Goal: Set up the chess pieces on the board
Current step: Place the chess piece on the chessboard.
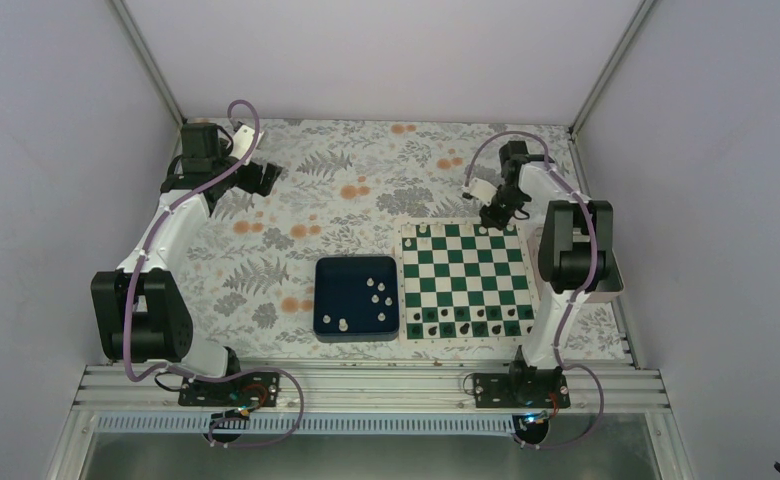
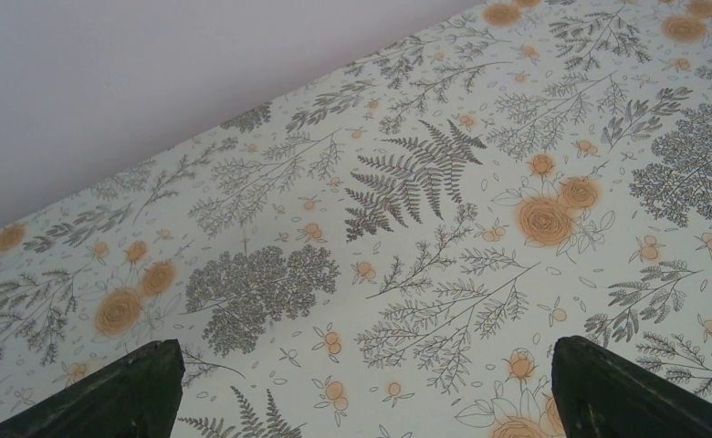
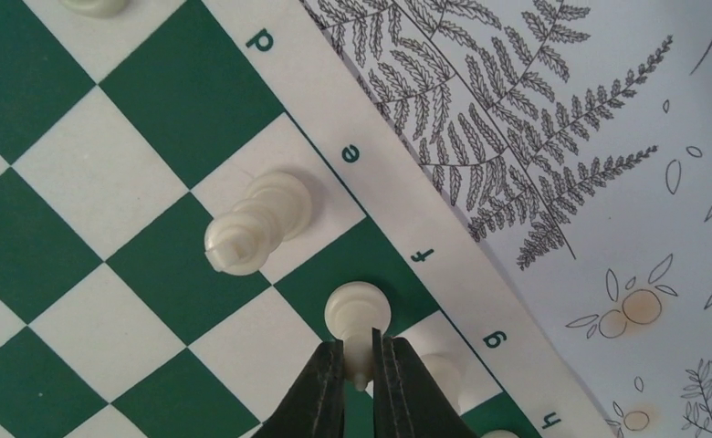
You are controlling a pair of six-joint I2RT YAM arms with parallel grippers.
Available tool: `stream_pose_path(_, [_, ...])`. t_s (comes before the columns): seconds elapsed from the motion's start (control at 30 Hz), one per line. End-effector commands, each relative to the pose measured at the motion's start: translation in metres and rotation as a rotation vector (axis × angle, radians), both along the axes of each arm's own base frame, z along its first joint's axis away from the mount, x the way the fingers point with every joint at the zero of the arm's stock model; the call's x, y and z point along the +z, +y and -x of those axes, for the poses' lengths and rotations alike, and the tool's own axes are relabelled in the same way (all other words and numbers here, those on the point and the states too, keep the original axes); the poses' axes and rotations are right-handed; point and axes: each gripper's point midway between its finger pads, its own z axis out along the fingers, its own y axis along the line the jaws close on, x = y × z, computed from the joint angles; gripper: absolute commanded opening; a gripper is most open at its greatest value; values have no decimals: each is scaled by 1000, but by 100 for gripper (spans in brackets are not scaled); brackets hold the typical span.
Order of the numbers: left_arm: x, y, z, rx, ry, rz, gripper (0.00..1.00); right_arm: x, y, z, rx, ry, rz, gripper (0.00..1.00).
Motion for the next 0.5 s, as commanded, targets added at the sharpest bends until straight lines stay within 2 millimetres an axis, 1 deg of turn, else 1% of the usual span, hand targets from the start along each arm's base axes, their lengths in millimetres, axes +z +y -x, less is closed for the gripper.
stream_pose_path(0.0, [6,2,-1,-3,-22,-5,100,-8,2,-3,10,-1,-30,8])
stream_pose_path(0.23, [6,2,-1,-5,-23,-6,100,-10,3,-3,12,4,-34,8])
stream_pose_path(0.3, [5,1,-1,-6,-21,-5,100,-9,3,-2,12,8,-32,10])
stream_pose_path(0.33, [5,1,-1,-7,-21,-5,100,-9,2,-2,12,9,-29,14])
stream_pose_path(0.37, [5,1,0,-8,-20,-5,100,-7,1,-2,11,5,-24,22])
stream_pose_path(0.4, [6,1,0,-9,-22,-5,100,-3,0,-4,8,-10,-17,29])
stream_pose_path(0.47, [5,1,-1,-7,-20,-6,100,8,-3,-8,0,-44,-4,41])
